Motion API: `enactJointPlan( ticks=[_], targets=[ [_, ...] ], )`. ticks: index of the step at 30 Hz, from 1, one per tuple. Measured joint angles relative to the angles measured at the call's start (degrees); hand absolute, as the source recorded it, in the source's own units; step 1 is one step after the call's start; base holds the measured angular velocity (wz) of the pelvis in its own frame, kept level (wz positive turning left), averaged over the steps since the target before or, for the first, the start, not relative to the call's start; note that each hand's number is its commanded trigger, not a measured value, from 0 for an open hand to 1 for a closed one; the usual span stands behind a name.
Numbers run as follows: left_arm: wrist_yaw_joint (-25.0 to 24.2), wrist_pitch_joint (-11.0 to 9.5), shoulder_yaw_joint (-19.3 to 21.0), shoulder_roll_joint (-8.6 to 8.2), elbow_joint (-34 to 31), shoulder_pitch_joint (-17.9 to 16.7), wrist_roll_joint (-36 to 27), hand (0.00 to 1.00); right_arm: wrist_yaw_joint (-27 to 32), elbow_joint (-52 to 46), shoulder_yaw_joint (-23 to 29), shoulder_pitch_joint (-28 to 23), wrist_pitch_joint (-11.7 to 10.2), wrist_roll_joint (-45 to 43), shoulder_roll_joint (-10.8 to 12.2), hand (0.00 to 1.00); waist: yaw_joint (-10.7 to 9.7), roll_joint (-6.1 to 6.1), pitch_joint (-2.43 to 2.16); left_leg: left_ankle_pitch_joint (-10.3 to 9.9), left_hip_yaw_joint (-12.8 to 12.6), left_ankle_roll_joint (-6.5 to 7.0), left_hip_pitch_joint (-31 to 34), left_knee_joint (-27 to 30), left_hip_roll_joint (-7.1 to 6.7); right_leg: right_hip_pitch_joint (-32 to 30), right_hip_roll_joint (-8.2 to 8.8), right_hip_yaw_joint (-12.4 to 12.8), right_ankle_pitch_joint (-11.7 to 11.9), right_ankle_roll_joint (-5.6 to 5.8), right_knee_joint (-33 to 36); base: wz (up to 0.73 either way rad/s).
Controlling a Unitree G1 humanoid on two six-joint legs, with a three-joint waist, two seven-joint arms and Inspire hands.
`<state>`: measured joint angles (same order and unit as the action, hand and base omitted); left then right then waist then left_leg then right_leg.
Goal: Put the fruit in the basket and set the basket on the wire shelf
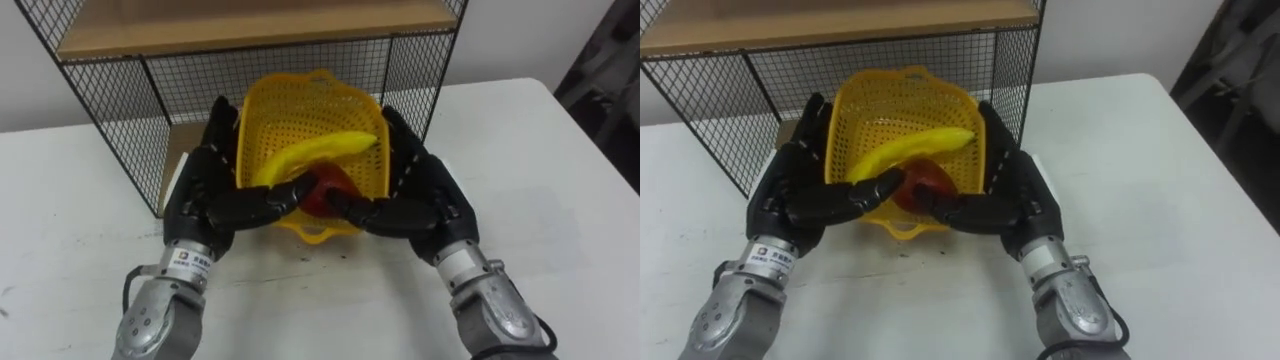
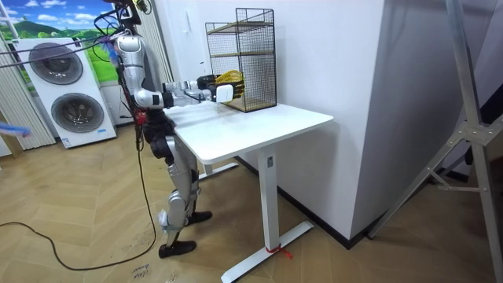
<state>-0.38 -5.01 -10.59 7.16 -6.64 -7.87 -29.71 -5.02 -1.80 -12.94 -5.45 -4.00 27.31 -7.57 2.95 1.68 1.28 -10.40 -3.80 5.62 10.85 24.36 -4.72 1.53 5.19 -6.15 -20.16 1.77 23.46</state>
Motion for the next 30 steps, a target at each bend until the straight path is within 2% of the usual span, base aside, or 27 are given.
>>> enactJointPlan(
  ticks=[5,10,16,19,21,25,27,30],
  targets=[
    [0.0,0.0,0.1,0.04,0.0,0.0,0.1,0.0,-0.1,0.3,-0.2,0.5,0.0,0.2,0.4,0.0,0.0,0.66,-0.08,1.4,0.3,-0.3,-0.7,-2.1,0.19,0.7,-0.44,-0.3,1.3,-0.27,-2.1,0.0],
    [0.0,0.0,0.3,0.1,0.7,0.9,0.1,0.0,-0.1,3.4,0.0,1.9,0.4,3.5,0.3,0.0,0.6,1.11,0.02,1.7,0.7,-0.7,-1.3,-2.8,0.99,2.1,-1.52,-0.3,3.0,-0.65,-4.9,0.0],
    [0.0,1.3,0.3,-0.03,2.3,1.8,0.2,0.0,0.4,6.9,-0.1,3.9,0.5,4.8,0.2,0.0,0.5,1.04,-0.02,2.1,0.9,-0.93,-1.6,-2.9,1.31,2.8,-1.98,-0.3,3.6,-0.9,-5.9,0.0],
    [0.4,2.6,0.1,-0.03,2.4,1.8,0.2,0.0,1.3,9.1,0.0,4.6,1.9,5.0,0.2,0.0,0.5,1.01,-0.01,2.1,0.9,-0.99,-2.8,-3.6,1.19,4.2,-1.98,-0.4,3.7,-0.9,-6.9,0.0],
    [1.1,2.7,0.2,0.1,3.1,2.0,0.1,0.0,1.3,10.7,-0.2,5.5,2.6,5.9,0.2,0.0,0.4,0.94,-0.03,2.2,0.9,-1.03,-3.4,-3.7,1.11,4.8,-1.91,-0.5,3.7,-0.91,-7.1,0.02],
    [2.2,4.0,0.3,-0.03,9.5,6.3,0.0,0.0,1.4,12.4,0.1,8.1,4.1,7.8,-0.1,0.0,0.4,0.82,-0.01,2.4,1.5,-1.22,-4.1,-3.8,1.01,6.1,-1.84,-1.9,3.9,-1.09,-7.9,0.1],
    [2.8,5.0,0.3,-0.37,11.9,7.5,0.0,0.0,2.2,12.4,0.2,9.6,4.8,8.9,-0.1,0.0,0.4,0.75,0.0,2.4,1.5,-1.26,-4.5,-3.8,0.99,6.7,-1.85,-2.2,3.9,-1.16,-8.5,0.06],
    [4.9,6.8,0.3,-1.31,17.2,11.1,-0.1,0.0,3.8,13.9,0.2,13.0,5.4,9.0,0.1,0.0,0.3,0.75,0.0,2.4,2.3,-1.35,-4.6,-3.6,0.92,7.4,-2.02,-3.2,4.0,-1.35,-8.8,0.14]
  ],
)
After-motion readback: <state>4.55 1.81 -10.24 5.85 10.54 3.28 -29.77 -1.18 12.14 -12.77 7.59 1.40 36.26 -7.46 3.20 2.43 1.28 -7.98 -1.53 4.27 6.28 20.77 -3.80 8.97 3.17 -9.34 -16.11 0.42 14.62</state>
